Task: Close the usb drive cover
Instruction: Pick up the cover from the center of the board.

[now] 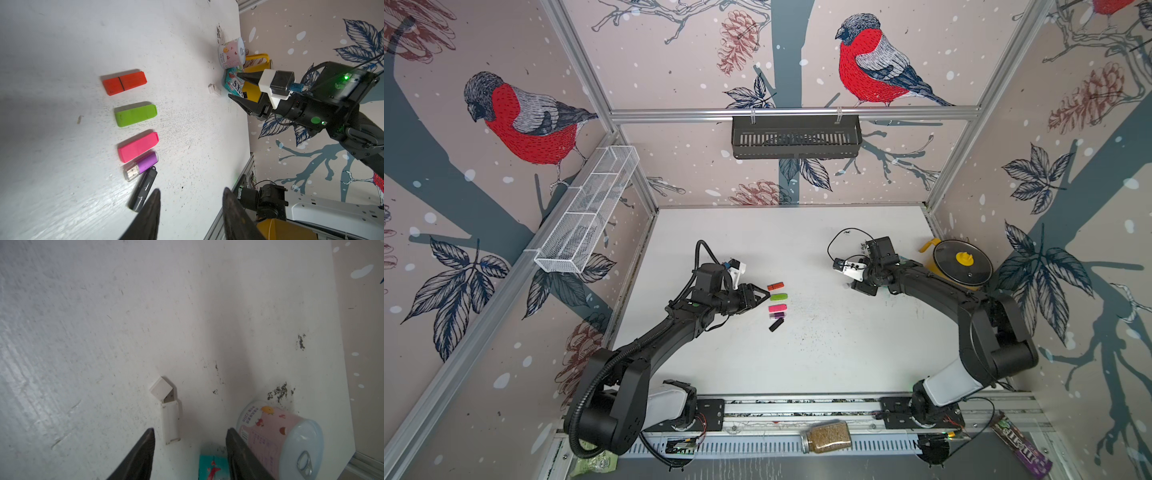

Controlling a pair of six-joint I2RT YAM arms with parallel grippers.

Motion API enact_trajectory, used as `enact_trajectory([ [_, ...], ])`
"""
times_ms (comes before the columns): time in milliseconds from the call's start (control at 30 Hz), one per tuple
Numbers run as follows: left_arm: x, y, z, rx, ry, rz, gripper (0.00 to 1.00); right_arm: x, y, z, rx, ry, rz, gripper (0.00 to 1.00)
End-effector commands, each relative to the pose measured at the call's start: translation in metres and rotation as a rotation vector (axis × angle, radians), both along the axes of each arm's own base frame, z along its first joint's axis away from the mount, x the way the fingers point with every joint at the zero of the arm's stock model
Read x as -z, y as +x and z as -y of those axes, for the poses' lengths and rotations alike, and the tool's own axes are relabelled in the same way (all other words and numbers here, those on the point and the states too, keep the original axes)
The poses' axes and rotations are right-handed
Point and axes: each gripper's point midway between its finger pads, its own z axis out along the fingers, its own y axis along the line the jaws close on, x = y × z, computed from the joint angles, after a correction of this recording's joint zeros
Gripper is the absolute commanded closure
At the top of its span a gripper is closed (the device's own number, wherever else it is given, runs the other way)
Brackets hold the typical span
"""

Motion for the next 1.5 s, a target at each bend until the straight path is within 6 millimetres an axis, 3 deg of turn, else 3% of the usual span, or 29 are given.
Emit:
enact_trajectory([
  [0,-0.004,0.007,0.009,0.048,-0.005,0.035,0.52,0.009,0.001,0.006,-0.071,-0.065,-0.031,0.45],
  [667,0.017,0.034,0.027,0.11,-0.013,-0.046,0.52,0.046,0.002,-0.01,-0.209,-0.088,-0.147,0.51],
  [933,0.021,0.037,0.029,0.112,-0.014,-0.061,0.52,0.053,0.008,-0.018,-0.199,-0.068,-0.168,0.54],
  [1467,0.022,0.036,0.028,0.109,-0.014,-0.066,0.52,0.062,-0.009,-0.033,-0.241,-0.042,-0.232,0.56],
])
